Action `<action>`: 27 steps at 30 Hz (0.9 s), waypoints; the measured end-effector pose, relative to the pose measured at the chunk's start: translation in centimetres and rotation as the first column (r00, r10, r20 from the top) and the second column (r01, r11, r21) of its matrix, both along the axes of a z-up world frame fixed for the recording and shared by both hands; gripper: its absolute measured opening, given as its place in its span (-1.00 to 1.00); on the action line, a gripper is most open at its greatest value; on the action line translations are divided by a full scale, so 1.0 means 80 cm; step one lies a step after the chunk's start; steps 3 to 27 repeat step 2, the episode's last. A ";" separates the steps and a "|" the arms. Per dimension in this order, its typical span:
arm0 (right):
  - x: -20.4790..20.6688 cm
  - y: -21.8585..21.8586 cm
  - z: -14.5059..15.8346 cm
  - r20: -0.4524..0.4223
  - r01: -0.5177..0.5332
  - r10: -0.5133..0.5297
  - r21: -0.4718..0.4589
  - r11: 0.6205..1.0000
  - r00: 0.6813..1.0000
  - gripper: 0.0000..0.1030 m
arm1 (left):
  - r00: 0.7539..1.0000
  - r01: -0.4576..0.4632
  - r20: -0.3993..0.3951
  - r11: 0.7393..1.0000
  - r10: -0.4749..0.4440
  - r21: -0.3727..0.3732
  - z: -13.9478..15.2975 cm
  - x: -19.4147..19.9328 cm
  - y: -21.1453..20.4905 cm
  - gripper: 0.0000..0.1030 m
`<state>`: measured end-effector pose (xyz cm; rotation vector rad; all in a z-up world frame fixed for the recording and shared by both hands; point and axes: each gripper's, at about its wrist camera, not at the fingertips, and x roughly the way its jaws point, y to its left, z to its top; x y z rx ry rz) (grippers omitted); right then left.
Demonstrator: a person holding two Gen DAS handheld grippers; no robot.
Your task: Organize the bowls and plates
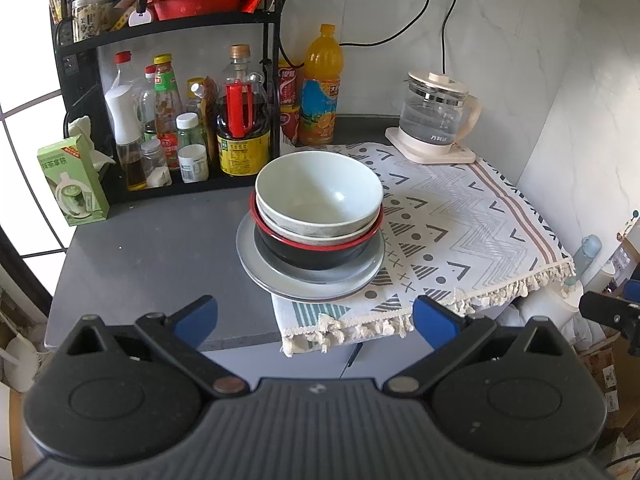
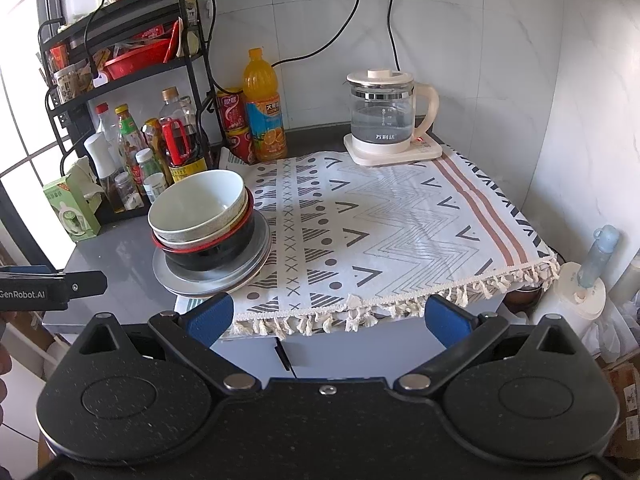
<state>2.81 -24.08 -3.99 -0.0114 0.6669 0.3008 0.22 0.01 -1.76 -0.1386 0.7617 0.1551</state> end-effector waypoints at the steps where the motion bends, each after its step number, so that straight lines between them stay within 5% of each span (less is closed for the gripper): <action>1: 0.000 0.000 0.000 0.000 0.001 -0.001 0.000 1.000 1.000 1.00 | 1.000 0.001 -0.002 1.000 -0.001 0.000 0.000 0.001 0.000 0.99; 27: 0.000 0.000 0.000 0.001 0.001 -0.001 -0.002 1.000 1.000 1.00 | 1.000 0.001 -0.003 1.000 -0.001 0.001 0.000 0.002 -0.001 0.99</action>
